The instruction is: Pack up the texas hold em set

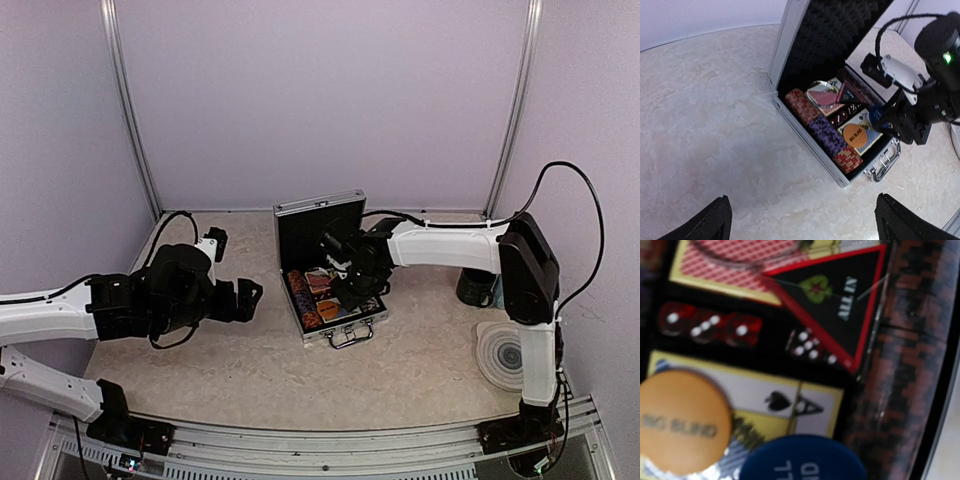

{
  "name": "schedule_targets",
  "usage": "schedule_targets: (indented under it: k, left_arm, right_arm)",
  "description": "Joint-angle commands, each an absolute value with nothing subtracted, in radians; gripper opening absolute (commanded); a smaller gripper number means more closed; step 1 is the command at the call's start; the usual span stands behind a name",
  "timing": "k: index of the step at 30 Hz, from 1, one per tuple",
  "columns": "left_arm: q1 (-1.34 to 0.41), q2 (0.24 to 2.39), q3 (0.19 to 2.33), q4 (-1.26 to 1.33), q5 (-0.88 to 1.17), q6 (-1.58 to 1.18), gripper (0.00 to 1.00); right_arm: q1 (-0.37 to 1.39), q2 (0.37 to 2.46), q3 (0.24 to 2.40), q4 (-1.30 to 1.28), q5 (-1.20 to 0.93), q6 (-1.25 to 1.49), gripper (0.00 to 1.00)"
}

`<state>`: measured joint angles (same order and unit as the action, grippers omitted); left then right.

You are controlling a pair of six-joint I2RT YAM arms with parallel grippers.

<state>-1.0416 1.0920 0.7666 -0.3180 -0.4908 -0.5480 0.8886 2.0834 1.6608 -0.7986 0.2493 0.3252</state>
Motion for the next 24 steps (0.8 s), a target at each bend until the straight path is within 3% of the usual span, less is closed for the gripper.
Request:
schedule_targets:
  k: [1,13,24]
  left_arm:
    - [-0.961,1.062,0.835,-0.268,-0.442,-0.486,0.99]
    - [-0.820,1.227,1.022,-0.142,-0.337,-0.354,0.99]
    - [-0.615,1.546,1.343,0.033,-0.036,-0.275,0.99]
  right_arm:
    - [0.875,2.118,1.673,-0.760,0.251,0.291,0.49]
    - [0.871,2.031,1.622,-0.708,0.253,0.256,0.76]
    - [0.863,1.663,1.300,-0.570,0.294,0.307,0.80]
